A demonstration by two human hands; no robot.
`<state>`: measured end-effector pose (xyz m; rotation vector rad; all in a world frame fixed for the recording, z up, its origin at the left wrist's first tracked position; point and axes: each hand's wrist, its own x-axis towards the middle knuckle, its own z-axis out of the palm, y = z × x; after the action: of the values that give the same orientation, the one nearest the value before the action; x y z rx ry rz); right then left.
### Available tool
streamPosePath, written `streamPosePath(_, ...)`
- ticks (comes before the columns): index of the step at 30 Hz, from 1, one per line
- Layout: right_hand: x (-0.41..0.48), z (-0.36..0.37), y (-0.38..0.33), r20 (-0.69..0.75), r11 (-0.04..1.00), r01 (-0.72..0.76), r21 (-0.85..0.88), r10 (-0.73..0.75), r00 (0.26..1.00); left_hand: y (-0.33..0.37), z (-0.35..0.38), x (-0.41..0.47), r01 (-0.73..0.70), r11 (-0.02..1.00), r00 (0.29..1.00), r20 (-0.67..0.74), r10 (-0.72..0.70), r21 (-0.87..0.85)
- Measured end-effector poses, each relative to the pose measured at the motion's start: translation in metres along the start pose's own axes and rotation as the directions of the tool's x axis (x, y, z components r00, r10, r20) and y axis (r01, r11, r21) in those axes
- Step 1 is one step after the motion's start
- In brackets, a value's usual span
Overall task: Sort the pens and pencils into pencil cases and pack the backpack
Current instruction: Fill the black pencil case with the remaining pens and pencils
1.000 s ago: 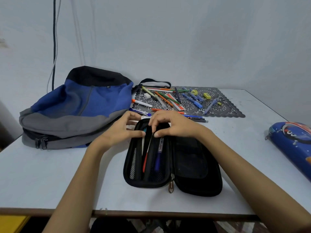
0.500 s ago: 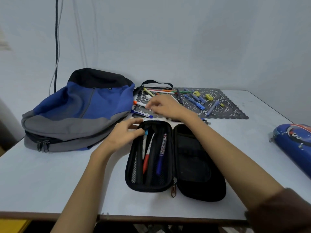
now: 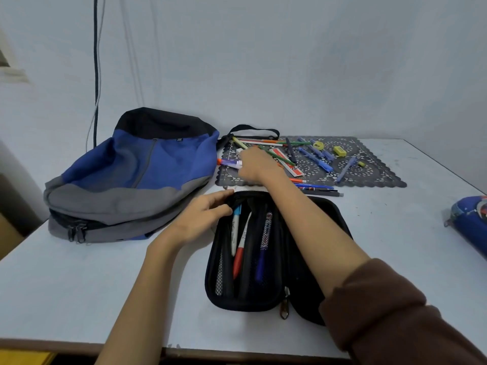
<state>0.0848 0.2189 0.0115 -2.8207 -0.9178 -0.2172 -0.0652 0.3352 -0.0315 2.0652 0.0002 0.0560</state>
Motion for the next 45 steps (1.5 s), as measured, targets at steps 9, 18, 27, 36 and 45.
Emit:
streamPosePath(9, 0.027, 0.038, -0.014, 0.051, 0.979, -0.048, -0.199, 0.059, 0.997, 0.003, -0.004, 0.003, -0.014, 1.0, 0.999, 0.034, 0.013, 0.016)
streamPosePath(18, 0.026, 0.036, -0.016, 0.003, 0.995, -0.081, -0.058, 0.081, 0.997, 0.005, -0.005, 0.002, -0.021, 1.0, 0.999, 0.031, 0.02, 0.015)
streamPosePath(27, 0.035, -0.006, 0.048, -0.066, 0.897, -0.265, 0.353, 0.307, 0.949, 0.003, -0.003, 0.006, -0.003, 1.0, 1.0, 0.0, 0.003, 0.012)
streamPosePath(36, 0.024, 0.002, 0.07, 0.0, 0.934, -0.337, 0.121, 0.339, 0.941, 0.006, -0.004, 0.004, -0.005, 0.999, 1.0, 0.021, 0.004, 0.037)
streamPosePath(45, 0.02, 0.0, 0.071, 0.115, 0.946, -0.295, 0.138, 0.28, 0.953, 0.006, -0.004, 0.003, 0.008, 1.0, 1.0, 0.027, -0.009, 0.007)
